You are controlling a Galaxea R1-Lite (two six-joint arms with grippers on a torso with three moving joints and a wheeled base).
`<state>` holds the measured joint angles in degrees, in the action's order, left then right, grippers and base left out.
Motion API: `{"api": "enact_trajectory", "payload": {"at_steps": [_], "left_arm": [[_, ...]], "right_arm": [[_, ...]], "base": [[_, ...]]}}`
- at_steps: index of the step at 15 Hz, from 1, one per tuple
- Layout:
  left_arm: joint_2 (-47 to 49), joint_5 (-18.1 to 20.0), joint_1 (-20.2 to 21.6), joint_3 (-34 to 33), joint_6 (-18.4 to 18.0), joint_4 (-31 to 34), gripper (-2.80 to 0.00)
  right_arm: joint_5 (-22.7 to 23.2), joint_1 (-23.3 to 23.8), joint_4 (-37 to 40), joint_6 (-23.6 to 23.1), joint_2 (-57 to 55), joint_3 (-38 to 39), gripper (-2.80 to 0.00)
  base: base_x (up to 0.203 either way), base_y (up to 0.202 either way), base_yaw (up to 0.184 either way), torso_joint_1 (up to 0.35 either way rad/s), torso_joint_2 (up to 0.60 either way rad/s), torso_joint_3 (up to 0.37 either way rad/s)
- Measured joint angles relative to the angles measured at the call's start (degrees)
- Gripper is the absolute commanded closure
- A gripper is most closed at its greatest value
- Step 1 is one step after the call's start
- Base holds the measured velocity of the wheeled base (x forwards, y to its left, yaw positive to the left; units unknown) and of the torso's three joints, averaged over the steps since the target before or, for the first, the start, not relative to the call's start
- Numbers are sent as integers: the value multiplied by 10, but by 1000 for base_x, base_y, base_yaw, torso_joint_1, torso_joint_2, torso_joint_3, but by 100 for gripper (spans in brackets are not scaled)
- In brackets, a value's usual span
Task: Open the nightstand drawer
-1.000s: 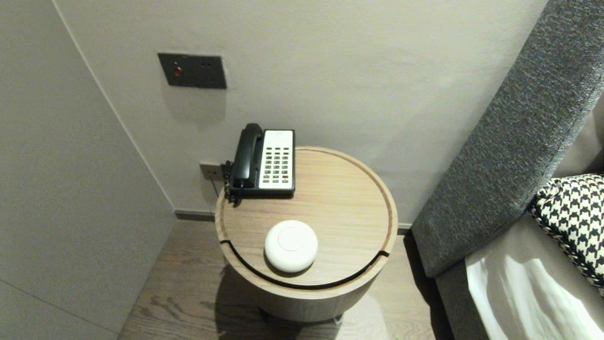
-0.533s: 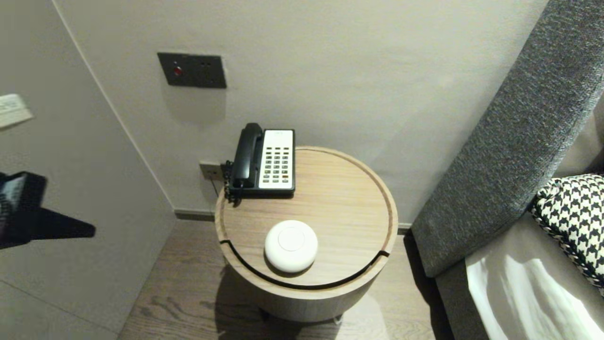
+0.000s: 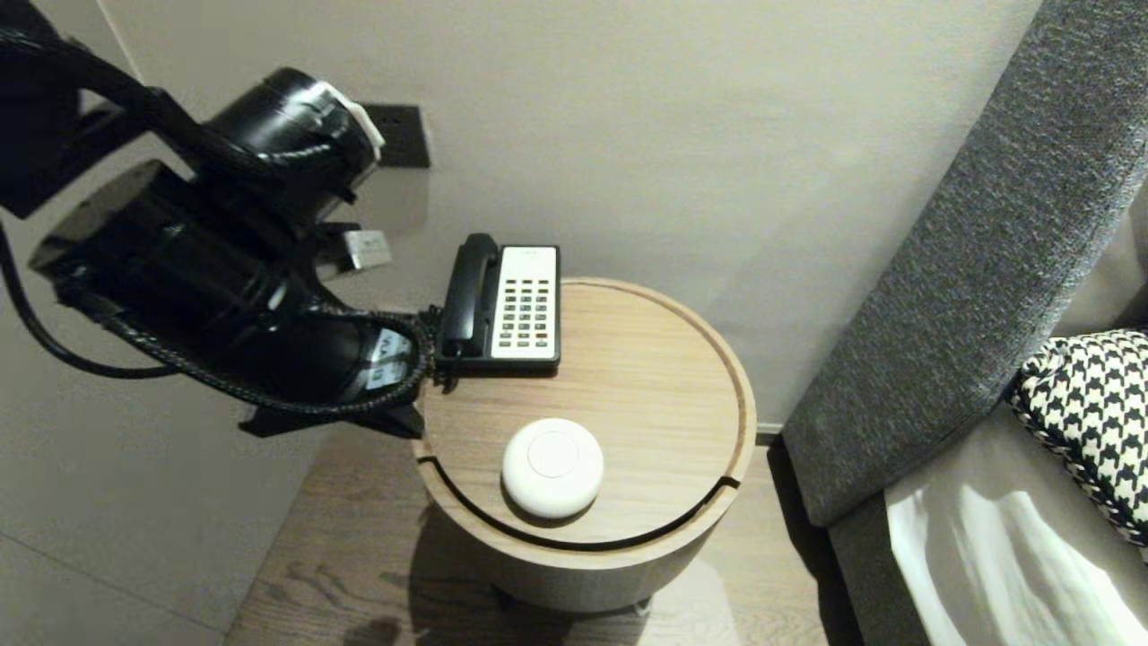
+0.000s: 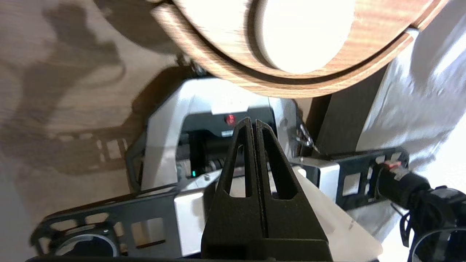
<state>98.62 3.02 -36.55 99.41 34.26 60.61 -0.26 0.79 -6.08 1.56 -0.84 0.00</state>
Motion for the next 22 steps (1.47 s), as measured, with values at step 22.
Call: {"api": "enact_trajectory", "payload": {"at_steps": [22], "left_arm": [[35,-39,-5,-295,5,-336,0]], "right_arm": [[0,0,0,0,0,0,0]], "base": [[0,0,0,0,0,0]]}}
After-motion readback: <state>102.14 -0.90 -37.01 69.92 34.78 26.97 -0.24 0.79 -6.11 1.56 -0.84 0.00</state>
